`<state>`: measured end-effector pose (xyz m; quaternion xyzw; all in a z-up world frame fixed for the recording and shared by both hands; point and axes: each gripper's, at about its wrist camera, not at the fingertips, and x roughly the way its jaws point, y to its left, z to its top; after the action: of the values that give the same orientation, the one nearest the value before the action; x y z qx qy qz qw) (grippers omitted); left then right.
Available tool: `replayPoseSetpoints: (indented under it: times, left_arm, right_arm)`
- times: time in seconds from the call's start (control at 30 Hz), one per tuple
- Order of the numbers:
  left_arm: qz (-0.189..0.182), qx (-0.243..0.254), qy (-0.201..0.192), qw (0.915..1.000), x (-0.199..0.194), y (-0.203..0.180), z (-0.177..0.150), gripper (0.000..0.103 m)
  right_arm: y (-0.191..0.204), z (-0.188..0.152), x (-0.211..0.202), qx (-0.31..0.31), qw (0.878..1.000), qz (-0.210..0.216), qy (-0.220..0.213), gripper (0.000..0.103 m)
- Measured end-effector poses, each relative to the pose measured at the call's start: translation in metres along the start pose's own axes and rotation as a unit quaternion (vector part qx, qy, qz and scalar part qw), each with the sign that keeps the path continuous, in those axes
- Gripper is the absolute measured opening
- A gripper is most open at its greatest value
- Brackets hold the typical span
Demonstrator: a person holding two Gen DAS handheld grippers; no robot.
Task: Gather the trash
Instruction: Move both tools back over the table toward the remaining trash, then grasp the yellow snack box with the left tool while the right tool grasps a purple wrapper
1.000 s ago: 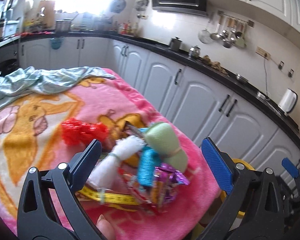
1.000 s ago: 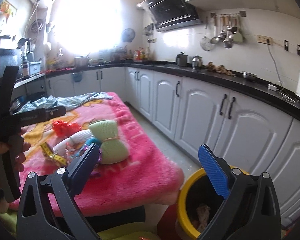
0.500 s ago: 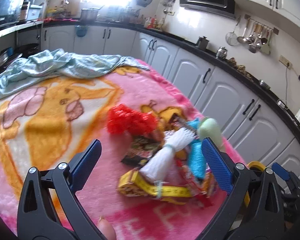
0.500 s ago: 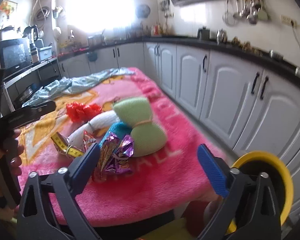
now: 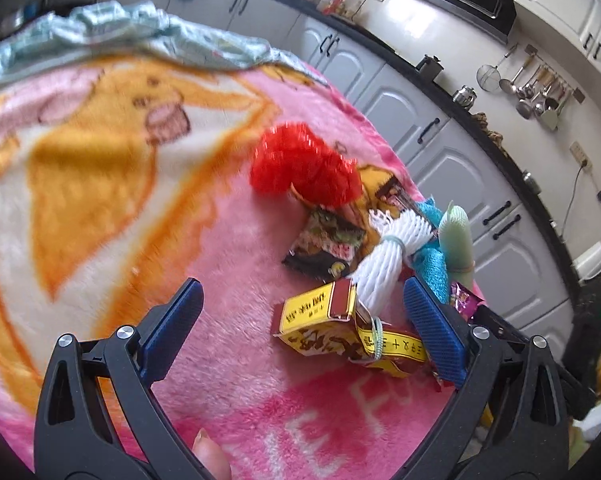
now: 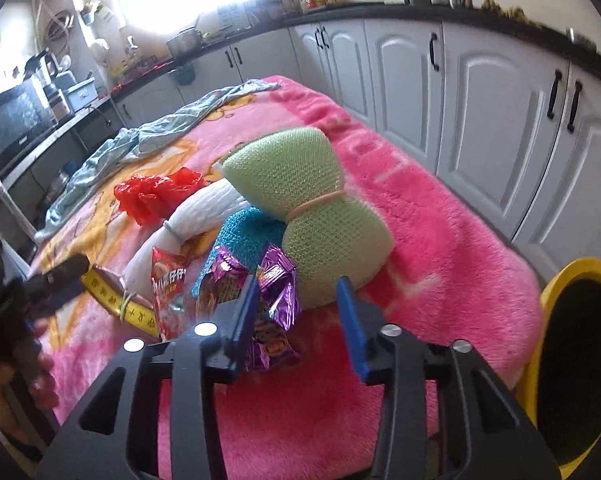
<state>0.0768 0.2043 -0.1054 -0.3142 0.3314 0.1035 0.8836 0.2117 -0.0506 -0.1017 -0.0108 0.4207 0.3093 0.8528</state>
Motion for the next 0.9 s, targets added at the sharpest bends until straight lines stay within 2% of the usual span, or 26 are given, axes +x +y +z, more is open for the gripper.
replayPoseSetpoints:
  times: [0.07, 0.13, 0.23, 0.37, 0.5, 0.63, 0.9]
  left_arm:
    - [-0.016, -0.014, 0.011, 0.9997, 0.005, 0.002, -0.003, 0.092]
    - [-0.029, -0.022, 0.019, 0.9991, 0.01, 0.002, -0.004, 0.086]
    - [-0.037, -0.025, 0.028, 0.9986, 0.014, 0.001, -0.006, 0.07]
    - [-0.026, -0.013, 0.036, 0.9989, 0.016, -0.003, -0.01, 0.041]
    - [-0.018, 0.012, 0.028, 0.9994, 0.012, -0.009, -0.01, 0.033]
    - [-0.018, 0.026, 0.028, 0.9991, 0.008, -0.011, -0.01, 0.03]
    - [-0.031, 0.015, 0.021, 0.9992, -0.011, -0.003, -0.006, 0.028]
  right_arm:
    - [-0.004, 0.0, 0.005, 0.018, 1.0, 0.017, 0.009, 0.029]
    - [-0.004, -0.002, 0.004, 0.02, 0.999, 0.026, 0.011, 0.021]
    - [-0.005, -0.004, -0.001, 0.03, 0.999, 0.037, 0.01, 0.016]
    - [-0.007, -0.005, -0.007, 0.039, 0.998, 0.046, 0.004, 0.014]
    - [-0.008, -0.007, -0.018, 0.043, 0.998, 0.054, -0.005, 0.013]
    - [-0.009, -0.007, -0.027, 0.042, 0.998, 0.055, -0.013, 0.013]
    - [-0.007, -0.002, -0.043, 0.027, 0.998, 0.053, -0.033, 0.012]
